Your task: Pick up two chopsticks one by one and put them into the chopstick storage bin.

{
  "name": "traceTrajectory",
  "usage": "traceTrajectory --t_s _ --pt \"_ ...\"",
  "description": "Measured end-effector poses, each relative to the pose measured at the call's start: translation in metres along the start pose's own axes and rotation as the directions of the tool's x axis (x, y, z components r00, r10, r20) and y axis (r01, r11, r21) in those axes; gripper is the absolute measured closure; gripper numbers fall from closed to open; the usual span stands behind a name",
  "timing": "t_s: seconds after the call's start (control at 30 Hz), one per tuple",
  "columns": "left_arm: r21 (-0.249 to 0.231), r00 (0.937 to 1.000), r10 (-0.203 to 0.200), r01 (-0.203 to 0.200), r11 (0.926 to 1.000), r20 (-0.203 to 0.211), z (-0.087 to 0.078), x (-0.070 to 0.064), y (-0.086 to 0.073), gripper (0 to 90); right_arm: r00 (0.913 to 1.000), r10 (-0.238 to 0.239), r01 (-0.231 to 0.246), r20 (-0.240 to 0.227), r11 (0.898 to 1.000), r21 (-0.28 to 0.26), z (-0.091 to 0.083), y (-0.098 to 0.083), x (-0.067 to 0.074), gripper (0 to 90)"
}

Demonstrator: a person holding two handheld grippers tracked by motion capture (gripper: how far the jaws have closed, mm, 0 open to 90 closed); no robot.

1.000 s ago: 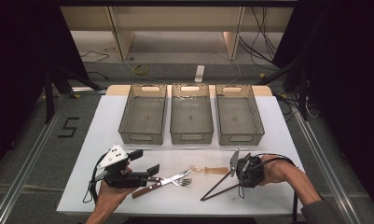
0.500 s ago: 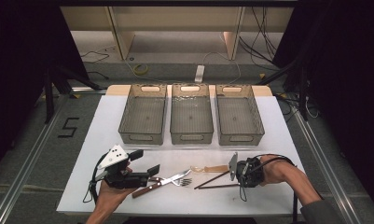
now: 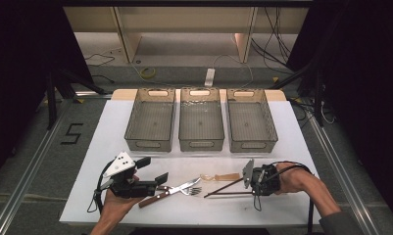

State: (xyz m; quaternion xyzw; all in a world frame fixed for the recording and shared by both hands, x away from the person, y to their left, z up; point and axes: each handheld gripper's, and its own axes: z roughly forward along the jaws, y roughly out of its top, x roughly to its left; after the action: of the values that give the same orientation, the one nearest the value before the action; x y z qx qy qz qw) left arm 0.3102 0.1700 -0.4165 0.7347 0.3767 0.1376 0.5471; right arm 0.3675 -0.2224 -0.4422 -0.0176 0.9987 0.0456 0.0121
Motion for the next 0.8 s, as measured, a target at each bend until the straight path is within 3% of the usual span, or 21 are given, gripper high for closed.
traceTrajectory --t_s 0.23,0.3,0.47,0.53,0.63,0.73,0.8 --pt "-0.001 1.0000 0.003 -0.003 1.0000 -0.001 0.000 0.000 0.000 14.4 0.9996 0.024 -0.023 0.017 0.997 -0.073 -0.012 -0.001 0.002 86.1" --pt "-0.002 1.0000 -0.001 0.001 1.0000 0.000 0.000 0.000 0.000 14.4 0.9982 0.039 -0.034 0.045 0.995 -0.095 -0.015 -0.001 0.002 86.1" --pt "-0.007 0.9999 -0.016 0.016 0.9998 0.004 -0.001 0.001 0.000 14.4 0.9900 0.116 -0.101 0.080 0.980 -0.172 -0.024 -0.002 0.000 86.1" --pt "-0.006 0.9998 -0.016 0.016 0.9999 0.007 0.000 0.000 0.000 14.4 0.9842 0.153 -0.131 0.089 0.967 -0.219 -0.027 -0.003 -0.001 86.1" --pt "0.001 0.9997 -0.019 0.019 0.9998 0.013 0.001 0.000 0.000 14.4 0.9703 0.224 -0.190 0.091 0.939 -0.287 -0.031 -0.004 -0.004 86.1" --pt "-0.003 0.9989 -0.037 0.038 0.9993 0.027 0.002 0.000 0.001 14.4 0.9524 0.291 -0.245 0.091 0.908 -0.340 -0.031 -0.003 -0.004 86.1" --pt "-0.005 0.9983 -0.046 0.046 0.9989 0.037 0.004 -0.001 0.001 14.4 0.9399 0.333 -0.281 0.076 0.881 -0.381 -0.031 0.000 -0.004 86.1"
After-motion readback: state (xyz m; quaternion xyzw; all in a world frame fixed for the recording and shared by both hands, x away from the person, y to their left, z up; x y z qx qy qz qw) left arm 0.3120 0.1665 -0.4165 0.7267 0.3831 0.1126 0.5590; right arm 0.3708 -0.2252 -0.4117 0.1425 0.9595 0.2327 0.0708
